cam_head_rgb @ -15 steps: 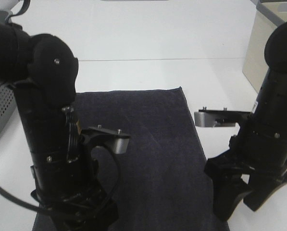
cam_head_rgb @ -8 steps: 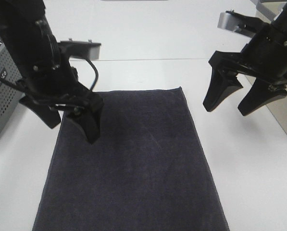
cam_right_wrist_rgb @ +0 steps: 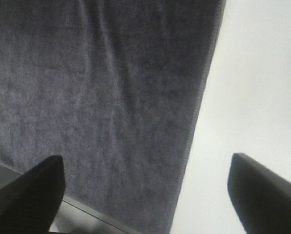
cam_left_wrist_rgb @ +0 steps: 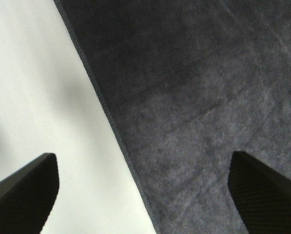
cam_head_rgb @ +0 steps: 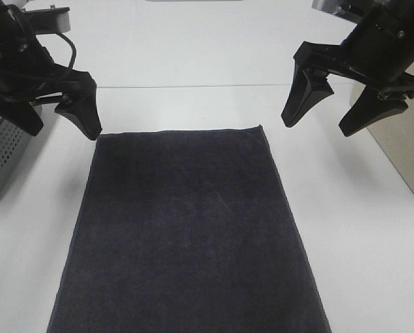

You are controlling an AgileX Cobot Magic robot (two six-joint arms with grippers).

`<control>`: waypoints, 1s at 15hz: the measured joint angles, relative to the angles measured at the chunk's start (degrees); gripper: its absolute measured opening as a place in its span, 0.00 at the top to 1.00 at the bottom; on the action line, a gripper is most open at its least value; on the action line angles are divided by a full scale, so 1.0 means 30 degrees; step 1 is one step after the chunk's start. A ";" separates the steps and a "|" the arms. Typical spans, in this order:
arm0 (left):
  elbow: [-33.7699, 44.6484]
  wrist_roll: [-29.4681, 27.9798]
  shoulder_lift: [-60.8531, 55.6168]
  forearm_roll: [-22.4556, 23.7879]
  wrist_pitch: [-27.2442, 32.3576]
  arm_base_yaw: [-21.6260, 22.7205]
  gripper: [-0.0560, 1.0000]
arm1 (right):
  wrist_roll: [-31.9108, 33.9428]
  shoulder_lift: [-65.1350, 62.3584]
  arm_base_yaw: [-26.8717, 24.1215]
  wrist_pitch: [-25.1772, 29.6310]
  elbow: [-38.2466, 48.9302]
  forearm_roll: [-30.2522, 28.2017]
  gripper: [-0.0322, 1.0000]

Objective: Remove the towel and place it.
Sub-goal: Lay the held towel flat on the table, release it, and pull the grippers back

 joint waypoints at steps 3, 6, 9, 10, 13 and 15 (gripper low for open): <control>-0.0115 0.0000 0.0420 -0.0019 -0.1012 0.0000 0.11 | -0.0172 0.2922 -0.0688 0.2406 -0.4106 -0.0516 0.12; -0.1241 0.0000 0.2406 -0.0210 -0.1184 0.0000 0.11 | -0.0668 0.5997 -0.0764 0.2617 -0.7983 -0.0668 0.12; -0.2426 0.0000 0.4450 -0.0649 -0.1050 0.0000 0.11 | -0.0745 0.8021 -0.1050 0.2636 -0.9492 -0.0344 0.12; -0.2979 0.0000 0.5271 -0.0707 -0.0955 0.0000 0.11 | -0.1108 0.8766 -0.1375 0.2655 -0.9683 0.0134 0.12; -0.5424 -0.0057 0.7219 -0.0707 -0.0668 0.0057 0.11 | -0.1986 1.0294 -0.1986 0.2674 -0.9740 0.1089 0.12; -0.8021 -0.0076 0.8671 -0.0840 0.0802 0.1089 0.11 | -0.2636 1.1268 -0.2311 0.2712 -0.9969 0.1891 0.12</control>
